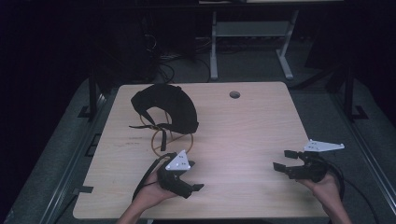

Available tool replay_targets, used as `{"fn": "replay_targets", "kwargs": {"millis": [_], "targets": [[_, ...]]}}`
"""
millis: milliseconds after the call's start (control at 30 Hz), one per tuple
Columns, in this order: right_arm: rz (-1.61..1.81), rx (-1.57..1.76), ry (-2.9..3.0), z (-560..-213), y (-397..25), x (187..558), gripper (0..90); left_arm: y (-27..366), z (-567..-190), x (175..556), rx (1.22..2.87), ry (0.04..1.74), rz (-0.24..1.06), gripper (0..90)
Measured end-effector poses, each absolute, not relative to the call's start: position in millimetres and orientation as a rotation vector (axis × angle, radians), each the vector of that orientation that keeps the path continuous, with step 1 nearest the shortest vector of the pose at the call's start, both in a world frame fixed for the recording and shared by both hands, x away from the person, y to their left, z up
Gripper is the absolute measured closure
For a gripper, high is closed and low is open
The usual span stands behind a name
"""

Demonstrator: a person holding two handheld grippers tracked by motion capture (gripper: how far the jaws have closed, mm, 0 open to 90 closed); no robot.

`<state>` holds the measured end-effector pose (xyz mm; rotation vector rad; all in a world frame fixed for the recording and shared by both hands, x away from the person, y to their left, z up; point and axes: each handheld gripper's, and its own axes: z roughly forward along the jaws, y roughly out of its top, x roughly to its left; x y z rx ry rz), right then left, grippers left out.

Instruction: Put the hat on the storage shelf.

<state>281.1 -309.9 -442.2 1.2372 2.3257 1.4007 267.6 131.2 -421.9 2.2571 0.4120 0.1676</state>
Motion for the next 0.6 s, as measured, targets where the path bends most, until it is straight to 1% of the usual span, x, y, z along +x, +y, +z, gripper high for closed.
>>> {"fn": "replay_targets", "kwargs": {"millis": [300, 600], "targets": [[1.390, 1.251, 2.334, -453, -307, 265, 17.1, 131, -422, 267, 2.259, 0.408, 0.169, 18.2], [1.398, 1.230, 2.310, -463, -296, 243, 17.0, 129, -422, 267, 2.254, 0.410, 0.176, 18.1]]}}
